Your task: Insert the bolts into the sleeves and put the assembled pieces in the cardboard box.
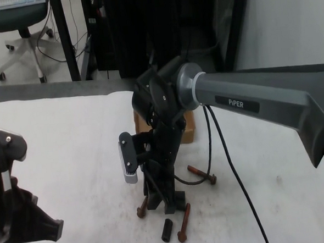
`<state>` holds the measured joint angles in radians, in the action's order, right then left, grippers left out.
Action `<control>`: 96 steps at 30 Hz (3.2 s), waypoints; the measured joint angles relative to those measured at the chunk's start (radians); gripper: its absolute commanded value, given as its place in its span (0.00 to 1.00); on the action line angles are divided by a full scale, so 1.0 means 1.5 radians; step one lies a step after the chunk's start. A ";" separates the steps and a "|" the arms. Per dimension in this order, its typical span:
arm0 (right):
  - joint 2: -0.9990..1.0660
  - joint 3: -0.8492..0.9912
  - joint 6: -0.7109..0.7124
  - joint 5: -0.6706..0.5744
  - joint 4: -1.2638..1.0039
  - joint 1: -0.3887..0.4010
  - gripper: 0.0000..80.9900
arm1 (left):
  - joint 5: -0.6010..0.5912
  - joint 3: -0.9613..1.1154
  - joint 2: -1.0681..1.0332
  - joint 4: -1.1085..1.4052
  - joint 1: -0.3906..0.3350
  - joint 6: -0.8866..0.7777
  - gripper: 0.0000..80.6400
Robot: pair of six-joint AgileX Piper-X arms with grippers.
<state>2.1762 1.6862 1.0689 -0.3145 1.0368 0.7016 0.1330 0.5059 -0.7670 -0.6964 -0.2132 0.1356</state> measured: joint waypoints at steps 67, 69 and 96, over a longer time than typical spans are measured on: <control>0.050 0.124 0.076 0.045 0.019 0.018 0.33 | 0.000 -0.001 0.000 -0.020 -0.015 -0.005 0.00; 0.050 0.124 0.075 0.044 0.019 0.018 0.33 | 0.000 -0.001 0.000 -0.020 -0.015 -0.005 0.00; 0.082 0.127 -0.047 0.054 0.017 0.018 0.01 | 0.000 -0.042 0.023 -0.016 -0.015 -0.005 0.00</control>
<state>2.2986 1.8762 0.9991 -0.2335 1.0626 0.7282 0.1330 0.4431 -0.7331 -0.7204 -0.2355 0.1274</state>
